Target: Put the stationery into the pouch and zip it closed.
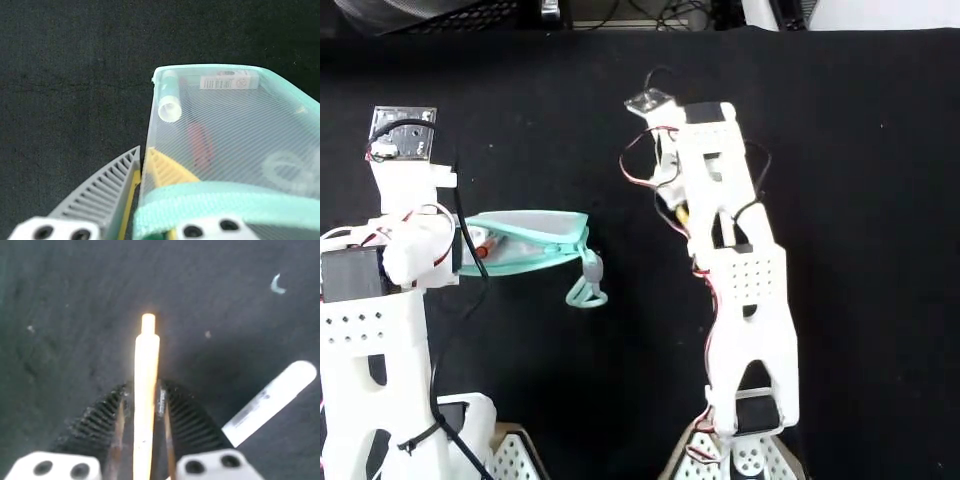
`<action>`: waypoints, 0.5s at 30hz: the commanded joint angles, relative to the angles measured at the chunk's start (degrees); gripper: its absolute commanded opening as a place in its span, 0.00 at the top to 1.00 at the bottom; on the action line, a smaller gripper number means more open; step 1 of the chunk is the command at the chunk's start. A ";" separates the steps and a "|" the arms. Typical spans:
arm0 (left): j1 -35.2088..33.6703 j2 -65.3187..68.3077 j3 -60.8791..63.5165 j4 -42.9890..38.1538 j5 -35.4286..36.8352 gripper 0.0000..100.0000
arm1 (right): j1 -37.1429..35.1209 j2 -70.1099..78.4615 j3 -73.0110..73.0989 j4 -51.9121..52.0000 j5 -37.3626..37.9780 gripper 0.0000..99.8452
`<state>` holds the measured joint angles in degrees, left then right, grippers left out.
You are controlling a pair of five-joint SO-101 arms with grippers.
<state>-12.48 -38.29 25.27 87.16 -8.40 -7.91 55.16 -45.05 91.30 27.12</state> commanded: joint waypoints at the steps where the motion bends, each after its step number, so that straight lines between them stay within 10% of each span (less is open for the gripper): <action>1: -1.19 0.70 3.12 0.18 0.26 0.97 | -1.76 -1.89 0.13 4.22 0.53 0.98; 9: -1.19 0.70 3.12 0.18 0.26 0.97 | -0.70 -1.80 0.13 0.88 1.23 0.79; 15: -1.19 0.70 3.12 0.18 0.26 0.97 | -1.05 -1.71 0.22 -1.85 2.64 0.84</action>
<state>-12.48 -38.29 25.27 87.16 -8.40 -9.05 55.08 -44.97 92.53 29.05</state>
